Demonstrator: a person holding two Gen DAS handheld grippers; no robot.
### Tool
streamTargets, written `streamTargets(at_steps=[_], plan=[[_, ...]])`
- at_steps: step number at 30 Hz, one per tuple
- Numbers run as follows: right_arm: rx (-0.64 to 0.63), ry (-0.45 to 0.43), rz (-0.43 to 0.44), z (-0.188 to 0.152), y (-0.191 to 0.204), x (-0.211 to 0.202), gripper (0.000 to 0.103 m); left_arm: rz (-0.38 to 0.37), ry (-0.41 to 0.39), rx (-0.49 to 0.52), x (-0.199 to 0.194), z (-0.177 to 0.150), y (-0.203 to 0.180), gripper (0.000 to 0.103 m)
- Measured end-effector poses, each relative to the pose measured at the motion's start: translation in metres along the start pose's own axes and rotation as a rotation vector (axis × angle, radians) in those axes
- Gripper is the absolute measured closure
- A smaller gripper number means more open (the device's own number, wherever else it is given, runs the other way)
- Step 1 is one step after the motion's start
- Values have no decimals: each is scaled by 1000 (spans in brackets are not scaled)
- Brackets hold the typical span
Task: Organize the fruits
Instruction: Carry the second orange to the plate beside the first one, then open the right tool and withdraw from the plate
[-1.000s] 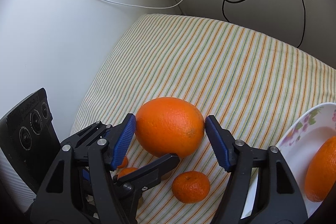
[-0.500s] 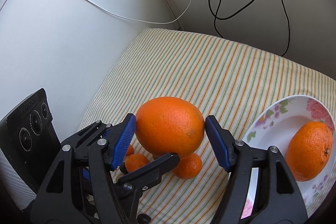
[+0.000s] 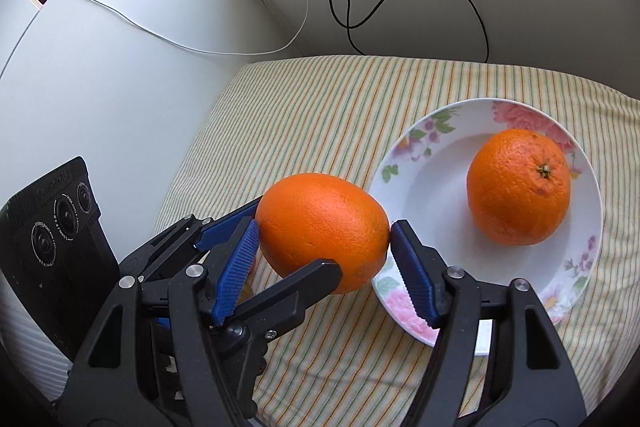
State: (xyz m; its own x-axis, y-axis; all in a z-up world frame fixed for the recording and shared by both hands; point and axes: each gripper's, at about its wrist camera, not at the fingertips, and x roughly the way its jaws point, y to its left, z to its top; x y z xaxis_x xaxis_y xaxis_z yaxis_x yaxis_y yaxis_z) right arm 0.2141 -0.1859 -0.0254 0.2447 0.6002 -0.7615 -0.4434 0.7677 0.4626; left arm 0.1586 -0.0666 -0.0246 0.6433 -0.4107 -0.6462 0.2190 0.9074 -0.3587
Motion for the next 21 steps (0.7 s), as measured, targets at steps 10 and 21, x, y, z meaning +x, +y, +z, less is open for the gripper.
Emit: streamTargets(at_steps=[10, 21], plan=[[60, -21, -52, -21, -32, -24, 32, -60, 40, 69, 22, -6, -32, 33], [66, -41, -105, -31, -44, -43, 32, -33, 55, 141, 26, -11, -46, 32]])
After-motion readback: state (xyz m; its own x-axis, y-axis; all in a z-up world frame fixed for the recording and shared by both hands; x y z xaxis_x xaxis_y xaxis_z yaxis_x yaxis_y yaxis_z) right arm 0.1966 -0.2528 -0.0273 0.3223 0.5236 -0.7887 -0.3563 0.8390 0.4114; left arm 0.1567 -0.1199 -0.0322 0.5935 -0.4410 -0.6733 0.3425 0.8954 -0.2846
